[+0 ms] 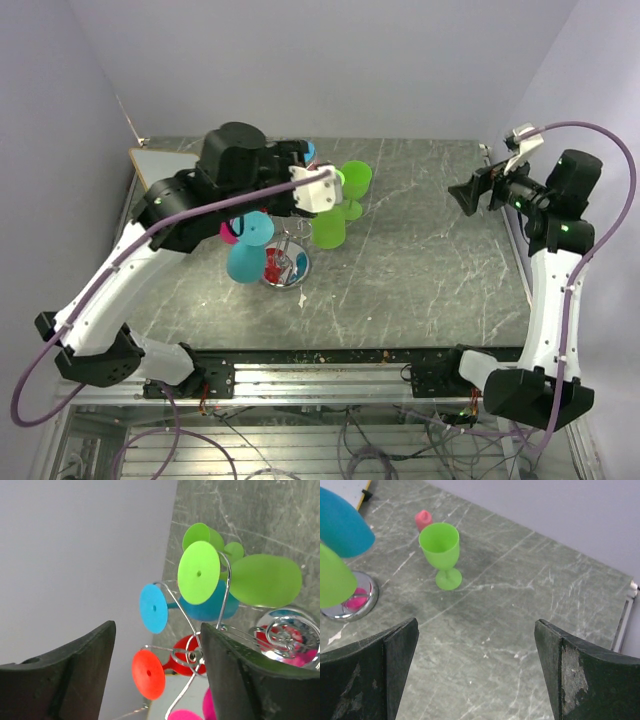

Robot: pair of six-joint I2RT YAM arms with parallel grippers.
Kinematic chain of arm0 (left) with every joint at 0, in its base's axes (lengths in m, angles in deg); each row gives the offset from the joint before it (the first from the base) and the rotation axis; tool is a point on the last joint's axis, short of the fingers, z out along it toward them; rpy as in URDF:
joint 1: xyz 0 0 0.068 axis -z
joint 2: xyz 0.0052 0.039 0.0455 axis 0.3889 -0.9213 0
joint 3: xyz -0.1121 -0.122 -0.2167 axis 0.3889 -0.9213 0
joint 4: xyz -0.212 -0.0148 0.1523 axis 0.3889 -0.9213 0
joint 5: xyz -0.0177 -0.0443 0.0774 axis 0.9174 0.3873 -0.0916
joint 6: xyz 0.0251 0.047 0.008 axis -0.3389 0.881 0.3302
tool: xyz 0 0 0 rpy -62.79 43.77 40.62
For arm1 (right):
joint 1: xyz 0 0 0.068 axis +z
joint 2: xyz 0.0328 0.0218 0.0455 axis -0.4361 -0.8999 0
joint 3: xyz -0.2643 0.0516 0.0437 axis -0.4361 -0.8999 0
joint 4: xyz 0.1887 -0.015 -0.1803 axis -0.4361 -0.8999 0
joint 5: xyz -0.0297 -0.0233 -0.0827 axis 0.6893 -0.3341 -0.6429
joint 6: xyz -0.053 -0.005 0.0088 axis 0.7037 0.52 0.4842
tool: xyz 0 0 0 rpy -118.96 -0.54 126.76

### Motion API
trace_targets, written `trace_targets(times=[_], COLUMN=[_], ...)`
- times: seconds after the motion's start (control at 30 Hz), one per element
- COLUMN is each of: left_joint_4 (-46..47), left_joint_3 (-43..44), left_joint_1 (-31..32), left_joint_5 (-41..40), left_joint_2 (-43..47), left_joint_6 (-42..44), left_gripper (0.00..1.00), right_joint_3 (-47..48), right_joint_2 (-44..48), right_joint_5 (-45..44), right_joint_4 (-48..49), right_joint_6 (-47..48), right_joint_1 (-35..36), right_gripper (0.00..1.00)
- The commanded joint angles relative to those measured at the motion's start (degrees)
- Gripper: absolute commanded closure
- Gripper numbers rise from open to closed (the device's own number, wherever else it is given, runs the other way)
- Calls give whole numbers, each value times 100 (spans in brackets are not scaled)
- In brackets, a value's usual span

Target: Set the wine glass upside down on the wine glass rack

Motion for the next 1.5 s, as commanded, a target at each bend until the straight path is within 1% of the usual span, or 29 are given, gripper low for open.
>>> trace_targets(times=[0.0,0.13,0.33,0.43,0.53,0.67,0.73,0.8,0.97,1.07,1.2,1.3,1.47], left_joint_4=[-394,-373,-97,317,633,973,1033,1085,1044,977,1068,1127,1140], left_joint_3=[264,343,200,-178,-543,-1048,-1234,-1407,-1726,-1860,-2109,-2221,-2190], left_joint_1=[-332,-962,-2119,-2696,-3204,-3692,-3910,-4103,-4361,-4399,-4419,-4436,-4474], left_joint_5=[651,971,1478,1465,1212,977,878,820,882,916,956,1059,1176], left_joint_2=[268,494,916,1239,1607,2022,2147,2249,2453,2517,2561,2541,2474], left_joint_6=[-432,-750,-1456,-1929,-2236,-2322,-2374,-2404,-2353,-2308,-2400,-2481,-2512], left_gripper=[15,0,2,1,1,1,1,1,1,1,1,1,1], right_joint_3=[-17,115,532,900,1347,2007,2409,2741,2940,3000,3271,3432,3489], right_joint_2=[-183,-660,-1682,-2241,-2764,-3501,-4000,-4354,-4784,-4942,-5327,-5527,-5577], right_joint_5=[-673,-1488,-2459,-3070,-3612,-3995,-4178,-4219,-4394,-4320,-4194,-4085,-4014], right_joint_4=[1058,1474,2051,2070,1989,1612,1201,866,508,320,-77,-245,-268], right_joint_6=[-509,-595,-861,-925,-1069,-1084,-1135,-1165,-1157,-1102,-1053,-1050,-1055], right_joint_1=[513,1305,2226,2665,2944,3253,3390,3480,3612,3634,3642,3641,3646], right_gripper=[0,0,0,0,0,0,2,6,10,17,34,45,53])
